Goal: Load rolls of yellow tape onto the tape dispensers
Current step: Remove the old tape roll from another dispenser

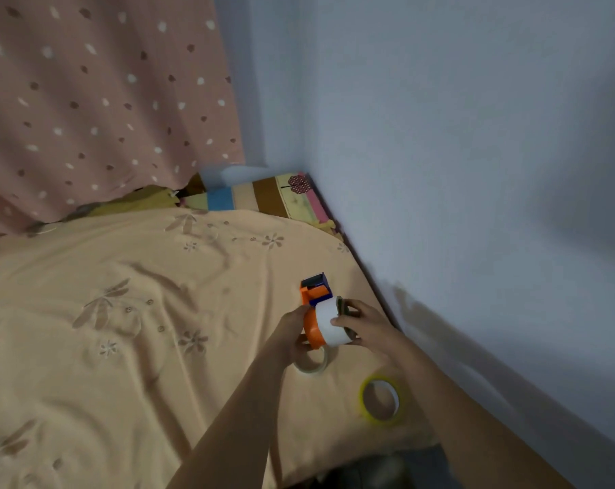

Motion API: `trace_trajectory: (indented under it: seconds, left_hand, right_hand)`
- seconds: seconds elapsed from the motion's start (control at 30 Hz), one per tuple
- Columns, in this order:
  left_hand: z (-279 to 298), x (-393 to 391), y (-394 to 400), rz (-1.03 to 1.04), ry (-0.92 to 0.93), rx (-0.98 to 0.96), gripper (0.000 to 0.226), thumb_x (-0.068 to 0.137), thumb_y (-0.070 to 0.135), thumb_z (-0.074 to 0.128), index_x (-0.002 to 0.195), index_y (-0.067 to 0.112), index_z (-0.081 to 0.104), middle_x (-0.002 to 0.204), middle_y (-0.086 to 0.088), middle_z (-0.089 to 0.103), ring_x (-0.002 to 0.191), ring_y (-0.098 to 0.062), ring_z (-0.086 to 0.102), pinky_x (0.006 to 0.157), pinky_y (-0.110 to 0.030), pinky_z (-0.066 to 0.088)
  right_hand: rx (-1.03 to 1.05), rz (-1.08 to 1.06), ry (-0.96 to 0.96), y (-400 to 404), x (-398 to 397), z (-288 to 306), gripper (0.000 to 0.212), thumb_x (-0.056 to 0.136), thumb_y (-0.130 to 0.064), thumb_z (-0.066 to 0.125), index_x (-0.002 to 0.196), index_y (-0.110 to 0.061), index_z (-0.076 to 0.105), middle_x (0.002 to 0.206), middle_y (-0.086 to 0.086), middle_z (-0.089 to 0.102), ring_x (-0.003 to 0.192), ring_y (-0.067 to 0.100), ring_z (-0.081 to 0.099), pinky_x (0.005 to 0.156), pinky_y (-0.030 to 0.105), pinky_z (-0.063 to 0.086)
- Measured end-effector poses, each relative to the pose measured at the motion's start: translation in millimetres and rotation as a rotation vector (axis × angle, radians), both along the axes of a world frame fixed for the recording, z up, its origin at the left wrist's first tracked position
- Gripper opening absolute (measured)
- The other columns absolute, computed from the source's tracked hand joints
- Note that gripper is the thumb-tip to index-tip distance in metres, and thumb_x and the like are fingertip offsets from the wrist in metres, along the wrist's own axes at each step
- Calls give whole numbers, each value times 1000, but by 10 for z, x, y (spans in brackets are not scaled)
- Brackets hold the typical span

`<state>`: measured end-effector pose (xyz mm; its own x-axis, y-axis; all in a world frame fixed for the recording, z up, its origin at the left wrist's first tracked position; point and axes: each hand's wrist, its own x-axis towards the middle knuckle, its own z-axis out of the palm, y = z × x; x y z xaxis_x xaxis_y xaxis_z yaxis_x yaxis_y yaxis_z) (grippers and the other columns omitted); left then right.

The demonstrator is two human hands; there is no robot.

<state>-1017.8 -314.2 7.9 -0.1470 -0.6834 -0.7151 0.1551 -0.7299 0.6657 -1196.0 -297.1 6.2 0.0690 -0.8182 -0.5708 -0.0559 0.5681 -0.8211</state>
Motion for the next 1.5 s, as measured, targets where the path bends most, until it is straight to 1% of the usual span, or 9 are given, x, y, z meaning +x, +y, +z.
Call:
trace_trajectory:
  seconds: [0.17, 0.27, 0.47, 0.67, 0.93, 1.13, 1.3, 1.4, 1.5]
  left_hand:
    - [-138, 66, -79, 51, -55, 1, 29, 105, 31, 48, 123, 10, 57, 103, -10, 64, 100, -37, 61, 86, -46, 47]
    - [-187, 100, -126, 89, -55, 17, 29, 105, 32, 50, 126, 12, 53, 111, -11, 63, 104, -38, 60, 89, -48, 49]
    - [-310, 190, -204, 124, -96, 43, 33, 103, 34, 54, 131, 17, 51, 128, -11, 58, 120, -41, 59, 101, -54, 49]
    - [-372, 334, -224, 113, -99, 62, 30, 101, 35, 57, 126, 18, 52, 125, -6, 60, 106, -35, 63, 89, -49, 53]
    - [-398, 395, -309, 107, -83, 71, 35, 101, 36, 57, 131, 19, 51, 128, -5, 57, 110, -37, 60, 83, -46, 53]
    - [-448, 322, -330, 65, -72, 78, 51, 100, 37, 60, 144, 14, 48, 141, -9, 55, 123, -41, 57, 101, -55, 51]
    - [-458, 205, -290, 23, -72, 77, 54, 98, 37, 61, 145, 13, 48, 143, -11, 55, 124, -42, 57, 105, -57, 48]
    - [-448, 159, -242, 20, -66, 68, 54, 98, 37, 62, 144, 12, 48, 143, -10, 56, 124, -42, 57, 105, -56, 48]
    - [-445, 143, -172, 12, -58, 63, 55, 97, 37, 63, 144, 13, 48, 143, -10, 56, 125, -43, 56, 106, -57, 47]
  right_hand:
    - [42, -78, -16, -53, -250, -147, 65, 63, -39, 85, 122, -34, 59, 122, -3, 61, 107, 19, 65, 72, 31, 62]
    - [2, -74, 287, -53, -289, -294, 51, 67, -43, 84, 109, -37, 57, 112, -9, 61, 94, 8, 62, 70, 27, 58]
    - [-2, 224, 847, -74, -207, -732, 100, 72, -48, 84, 150, -9, 33, 146, 18, 42, 130, 33, 49, 103, 35, 44]
    - [66, 348, 972, -153, -27, -896, 108, 75, -43, 83, 153, -12, 17, 149, 22, 32, 132, 40, 44, 105, 43, 41]
    - [98, 452, 1033, -125, -21, -1063, 93, 78, -39, 81, 146, -11, 23, 141, 16, 34, 125, 39, 47, 99, 42, 46]
    - [45, 305, 1026, 35, -132, -984, 105, 81, -60, 70, 155, -7, 17, 146, 20, 35, 129, 39, 46, 103, 43, 45]
    - [-195, 221, 1193, 418, -154, -865, 94, 79, -71, 62, 143, -6, 41, 130, 14, 51, 111, 31, 58, 90, 39, 50]
    - [-98, 325, 1250, 669, -155, -856, 99, 74, -77, 60, 142, -8, 39, 127, 13, 52, 110, 30, 57, 87, 37, 50]
    - [133, 432, 1206, 825, -130, -878, 115, 71, -75, 66, 153, -9, 19, 142, 17, 38, 126, 36, 46, 98, 42, 44]
